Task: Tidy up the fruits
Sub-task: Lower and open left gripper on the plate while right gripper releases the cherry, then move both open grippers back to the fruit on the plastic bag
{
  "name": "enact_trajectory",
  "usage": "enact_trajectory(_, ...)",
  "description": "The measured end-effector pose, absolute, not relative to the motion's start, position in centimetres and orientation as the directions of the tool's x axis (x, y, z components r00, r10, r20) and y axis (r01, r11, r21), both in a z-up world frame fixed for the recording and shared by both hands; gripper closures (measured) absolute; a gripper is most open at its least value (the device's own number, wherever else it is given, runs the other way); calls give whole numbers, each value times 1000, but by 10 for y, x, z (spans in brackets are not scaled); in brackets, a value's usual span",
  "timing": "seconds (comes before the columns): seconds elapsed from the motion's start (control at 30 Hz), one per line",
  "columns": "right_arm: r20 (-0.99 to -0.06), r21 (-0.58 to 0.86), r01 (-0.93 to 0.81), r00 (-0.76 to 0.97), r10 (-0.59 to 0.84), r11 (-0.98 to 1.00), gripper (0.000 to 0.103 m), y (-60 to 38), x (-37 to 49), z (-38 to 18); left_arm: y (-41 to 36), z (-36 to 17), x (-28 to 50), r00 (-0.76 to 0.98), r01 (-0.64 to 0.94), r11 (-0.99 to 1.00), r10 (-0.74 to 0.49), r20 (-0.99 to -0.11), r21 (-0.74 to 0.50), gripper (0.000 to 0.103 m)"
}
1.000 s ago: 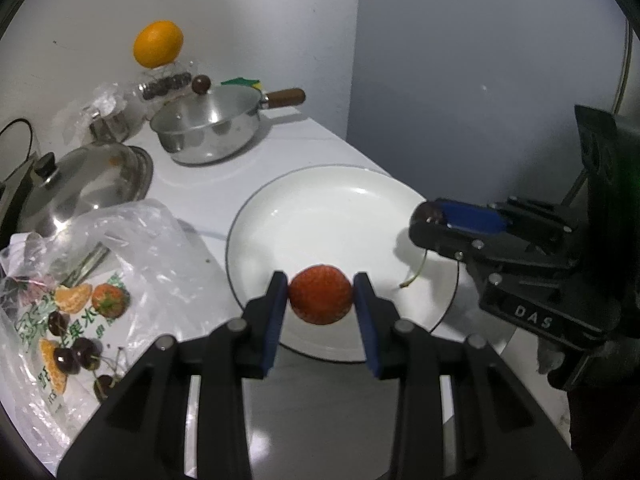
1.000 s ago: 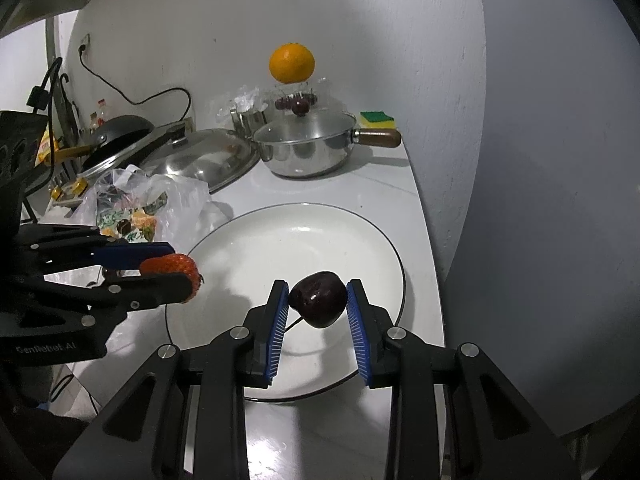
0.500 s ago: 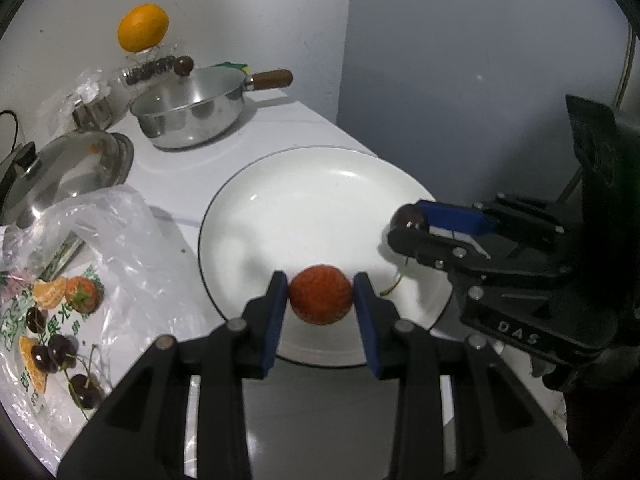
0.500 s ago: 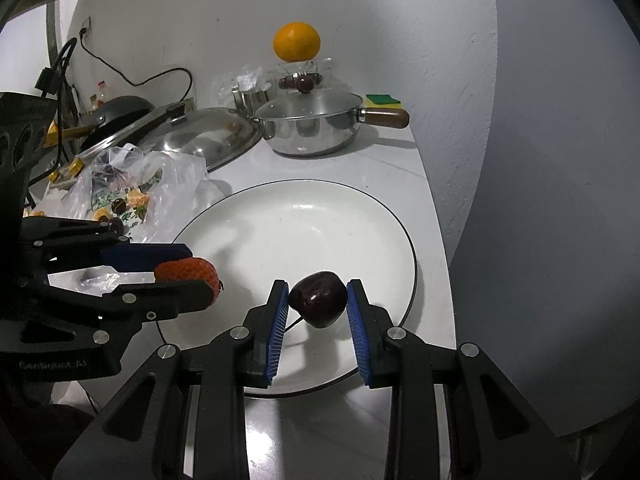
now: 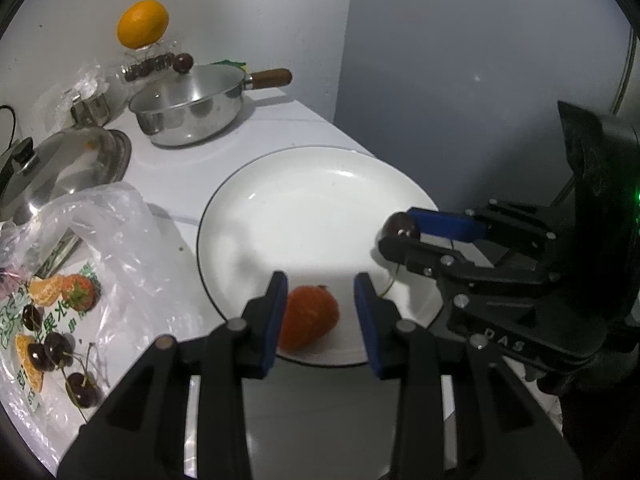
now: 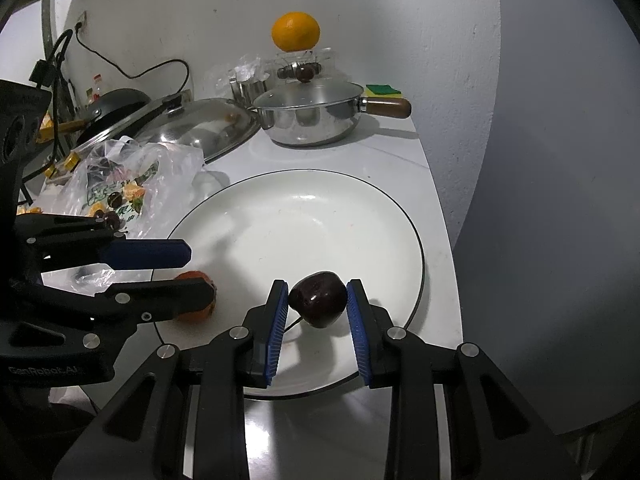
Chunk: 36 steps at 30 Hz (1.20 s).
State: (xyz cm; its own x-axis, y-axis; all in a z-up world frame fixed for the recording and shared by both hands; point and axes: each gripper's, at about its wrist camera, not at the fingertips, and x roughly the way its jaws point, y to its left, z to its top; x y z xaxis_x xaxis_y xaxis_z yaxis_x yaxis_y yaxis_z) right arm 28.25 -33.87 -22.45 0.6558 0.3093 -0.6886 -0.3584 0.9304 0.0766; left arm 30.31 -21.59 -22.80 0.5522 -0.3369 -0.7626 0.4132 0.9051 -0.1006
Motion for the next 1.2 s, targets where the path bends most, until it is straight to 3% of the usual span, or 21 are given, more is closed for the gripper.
enact_trajectory(0.13, -690, 70, -358, 657, 304, 931, 62, -337, 282, -223, -212, -224, 299, 562, 412, 906, -338, -755, -98, 60)
enact_trajectory(0.17, -689, 70, -357, 658, 304, 932, 60, -337, 282, -222, -211, -223, 299, 565, 410, 907, -339, -752, -100, 50)
enact_trajectory(0.2, -688, 69, -355, 659, 302, 932, 60, -336, 282, -222, -208, -221, 298, 570, 406, 907, -344, -747, -108, 49)
enact_trajectory(1.2, -657, 15, -347, 704, 271, 938, 60, -303, 252, -186, -157, -188, 260, 658, 358, 928, -329, -677, -103, 48)
